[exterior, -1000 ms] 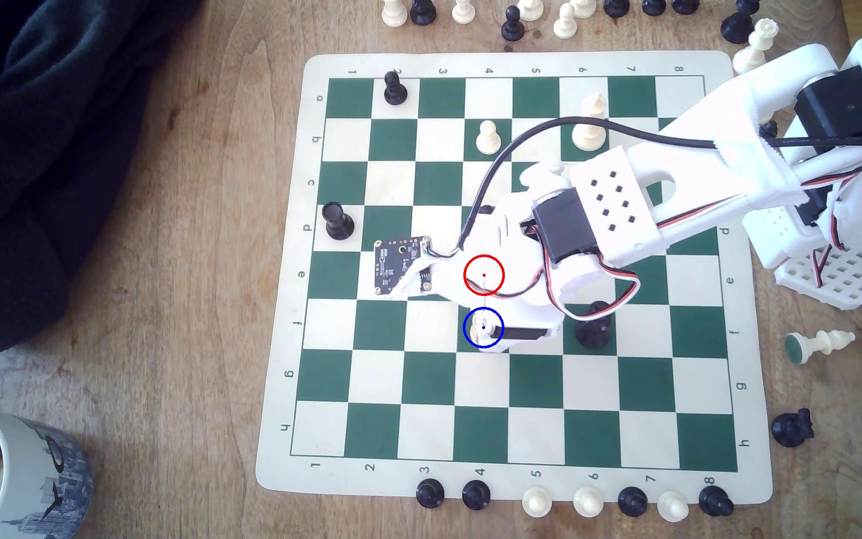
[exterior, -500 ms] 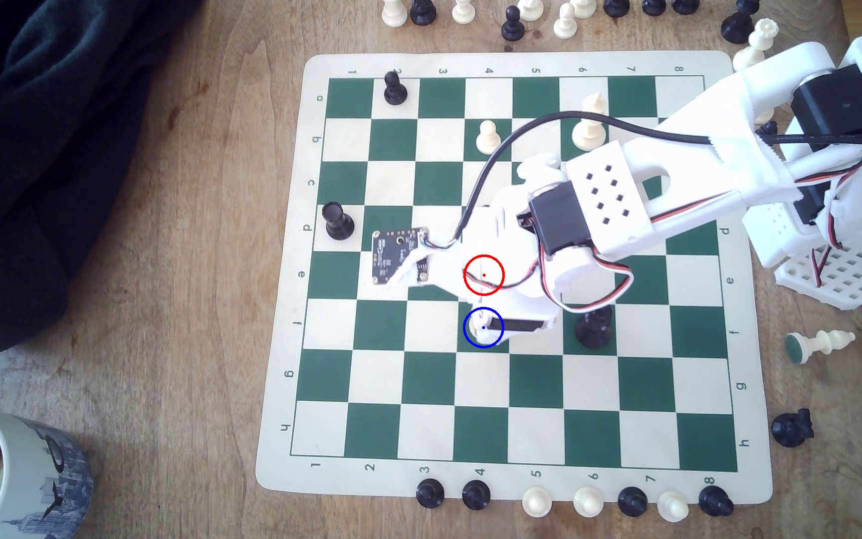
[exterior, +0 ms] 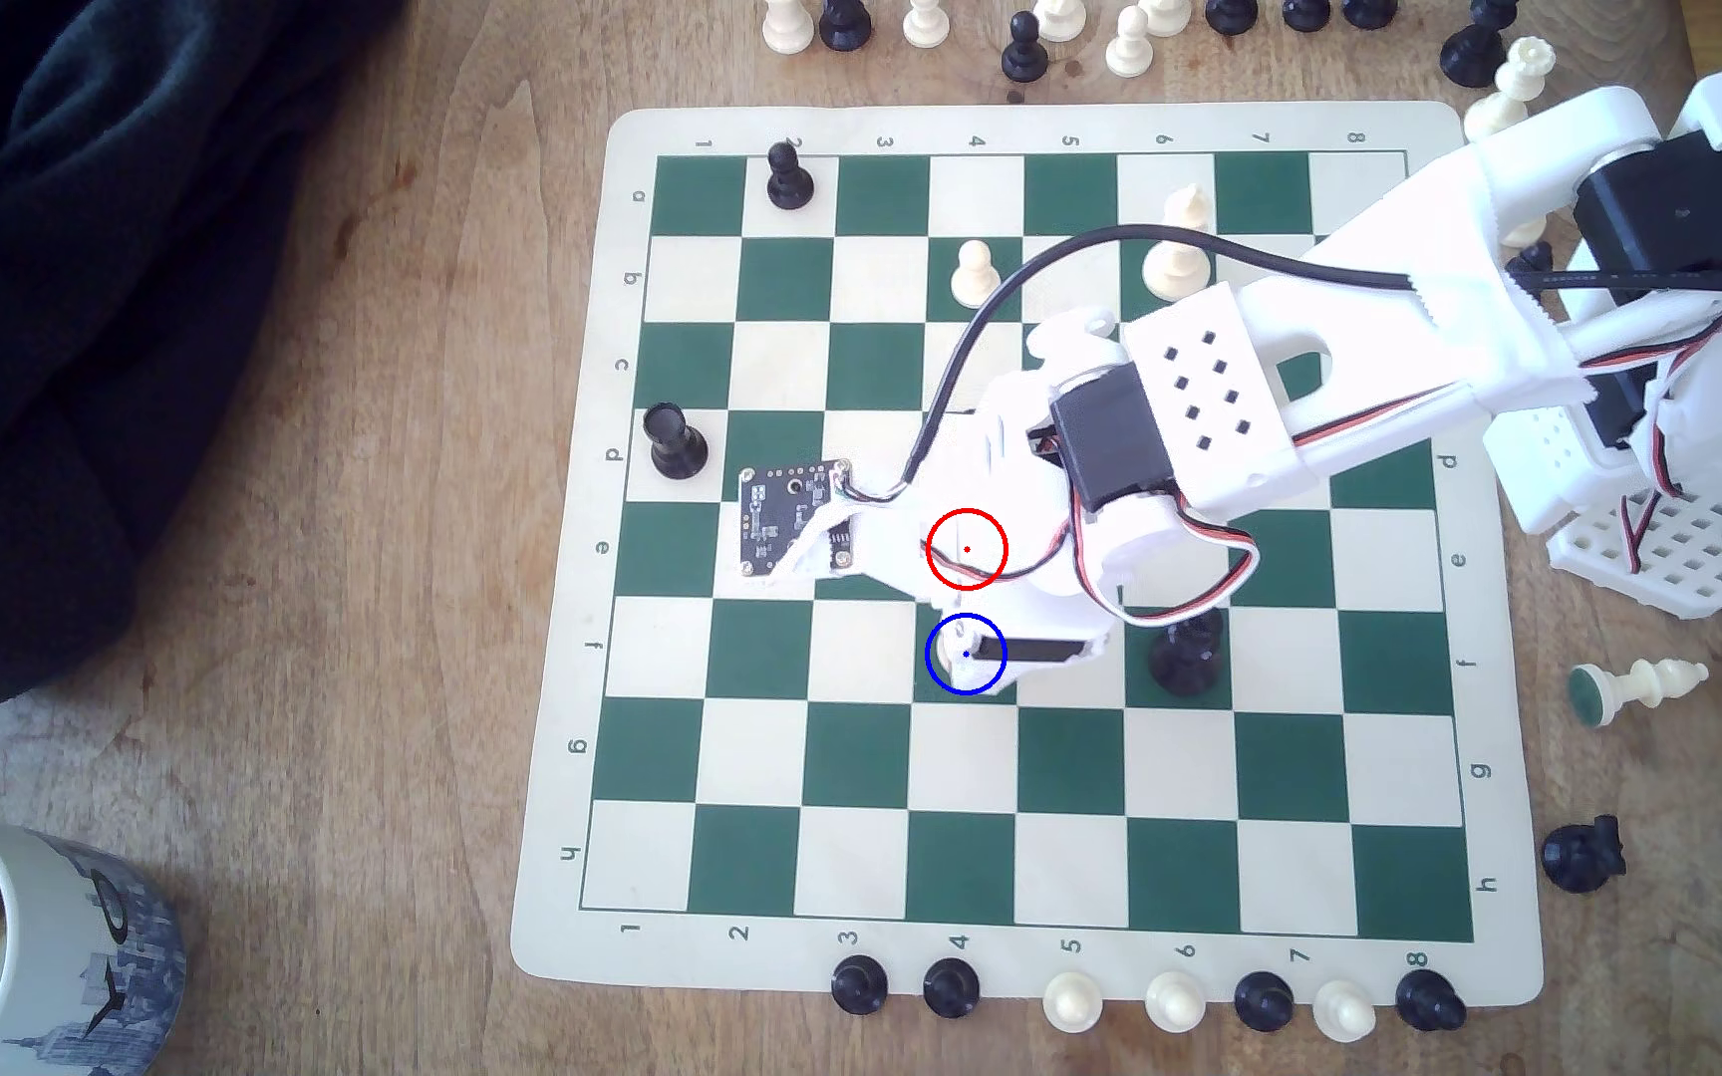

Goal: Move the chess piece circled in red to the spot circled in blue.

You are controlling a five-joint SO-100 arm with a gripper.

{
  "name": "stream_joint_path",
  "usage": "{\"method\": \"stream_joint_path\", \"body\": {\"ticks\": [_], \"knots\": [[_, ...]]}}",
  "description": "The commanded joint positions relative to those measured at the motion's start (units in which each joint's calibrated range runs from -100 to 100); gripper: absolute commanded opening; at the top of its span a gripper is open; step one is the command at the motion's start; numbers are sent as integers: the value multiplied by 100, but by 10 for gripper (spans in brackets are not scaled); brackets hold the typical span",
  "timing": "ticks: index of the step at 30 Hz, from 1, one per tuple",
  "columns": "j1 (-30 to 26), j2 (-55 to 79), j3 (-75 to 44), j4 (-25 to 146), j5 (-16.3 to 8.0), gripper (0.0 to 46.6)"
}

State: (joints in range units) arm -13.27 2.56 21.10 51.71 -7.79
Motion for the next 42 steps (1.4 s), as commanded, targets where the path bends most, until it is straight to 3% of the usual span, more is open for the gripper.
{"method": "stream_joint_path", "body": {"ticks": [1, 7, 10, 16, 24, 25, 29, 32, 37, 42], "knots": [[17, -188, -333, 38, -29, 143], [9, -493, -107, 38, 5, 166], [33, -986, 356, -44, -59, 219], [25, -2250, 1344, 21, -73, 227], [283, -3566, 2414, -937, -112, 140], [346, -3940, 2695, -1576, -88, 103], [463, -4305, 2840, -2108, -73, 66], [573, -4958, 3647, -3034, 68, 2], [956, -5536, 4318, -4156, 132, 2], [1128, -5935, 6040, -7047, 552, 2]]}}
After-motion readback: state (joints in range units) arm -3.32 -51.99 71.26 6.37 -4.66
